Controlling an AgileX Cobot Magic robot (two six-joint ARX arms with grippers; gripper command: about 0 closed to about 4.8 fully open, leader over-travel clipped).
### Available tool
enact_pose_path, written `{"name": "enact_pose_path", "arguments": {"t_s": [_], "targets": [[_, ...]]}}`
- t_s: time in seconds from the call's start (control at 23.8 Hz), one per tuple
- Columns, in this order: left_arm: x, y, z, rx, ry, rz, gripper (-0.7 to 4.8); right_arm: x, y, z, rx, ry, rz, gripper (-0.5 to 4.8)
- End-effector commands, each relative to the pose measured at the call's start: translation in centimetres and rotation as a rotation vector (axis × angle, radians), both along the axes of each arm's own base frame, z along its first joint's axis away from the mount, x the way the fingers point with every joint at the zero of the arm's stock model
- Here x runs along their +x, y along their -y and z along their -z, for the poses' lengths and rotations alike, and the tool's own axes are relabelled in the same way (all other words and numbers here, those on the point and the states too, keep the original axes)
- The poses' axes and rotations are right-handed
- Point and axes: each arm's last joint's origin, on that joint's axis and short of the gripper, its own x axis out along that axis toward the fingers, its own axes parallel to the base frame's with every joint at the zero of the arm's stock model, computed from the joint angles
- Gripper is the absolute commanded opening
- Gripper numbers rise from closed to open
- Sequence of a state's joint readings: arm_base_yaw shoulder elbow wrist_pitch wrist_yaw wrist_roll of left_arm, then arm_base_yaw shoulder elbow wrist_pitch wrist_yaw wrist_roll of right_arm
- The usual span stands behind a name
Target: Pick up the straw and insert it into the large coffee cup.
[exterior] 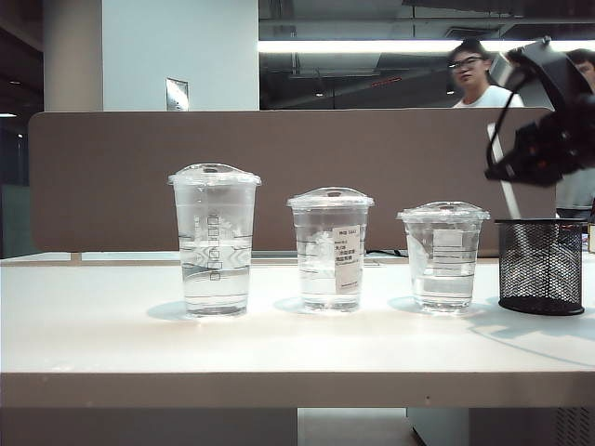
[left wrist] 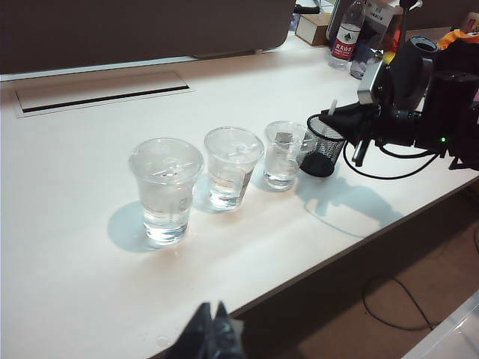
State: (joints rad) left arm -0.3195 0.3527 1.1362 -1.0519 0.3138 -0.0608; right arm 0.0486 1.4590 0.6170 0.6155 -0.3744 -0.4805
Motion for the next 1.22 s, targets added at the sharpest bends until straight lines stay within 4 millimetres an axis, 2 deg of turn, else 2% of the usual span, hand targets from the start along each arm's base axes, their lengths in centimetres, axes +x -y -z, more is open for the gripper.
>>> {"name": "enact_pose_path", "arguments": {"t_s": [0.04, 0.21, 0.34, 0.46, 0.59, 0.67, 0.8, 0.84, 1.22], "targets": [[0.0, 0.0, -0.2, -0.006, 0.015, 0.005, -0.04, 0.4, -0.1, -1.3, 0.017, 0.054, -0.006, 0.49], [0.0, 0.0, -0.2, -0.006, 0.015, 0.005, -0.04, 0.7, -0.1, -2.4, 0.025, 0.087, -0.005, 0.49], [0.0, 0.0, -0.2, -0.005, 0.015, 0.005, -0.04, 0.5, -0.1, -3.9, 0.043, 0.127, -0.001, 0.49], [0.0, 0.0, -0.2, -0.005, 0.015, 0.005, -0.04, -0.1, -0.1, -6.4, 0.069, 0.192, 0.001, 0.49], [0.0, 0.0, -0.2, -0.005, 0.015, 0.005, -0.04, -1.8, -0.8, -10.6, 0.182, 0.246, -0.022, 0.49], [0.0, 0.0, -0.2, -0.004, 0.016, 0.002, -0.04, -3.0, -2.2, -13.8, 0.245, 0.286, -0.092, 0.49], [0.0, 0.0, -0.2, 0.0, 0.018, -0.004, -0.04, -3.7, -5.0, -16.4, 0.3, 0.303, -0.202, 0.49], [0.0, 0.0, -0.2, 0.0, 0.018, -0.004, -0.04, -3.6, -6.5, -17.0, 0.311, 0.302, -0.248, 0.49], [0.0, 0.0, -0.2, 0.003, 0.021, -0.003, -0.04, -1.2, -14.3, -17.9, 0.372, 0.22, -0.429, 0.49]]}}
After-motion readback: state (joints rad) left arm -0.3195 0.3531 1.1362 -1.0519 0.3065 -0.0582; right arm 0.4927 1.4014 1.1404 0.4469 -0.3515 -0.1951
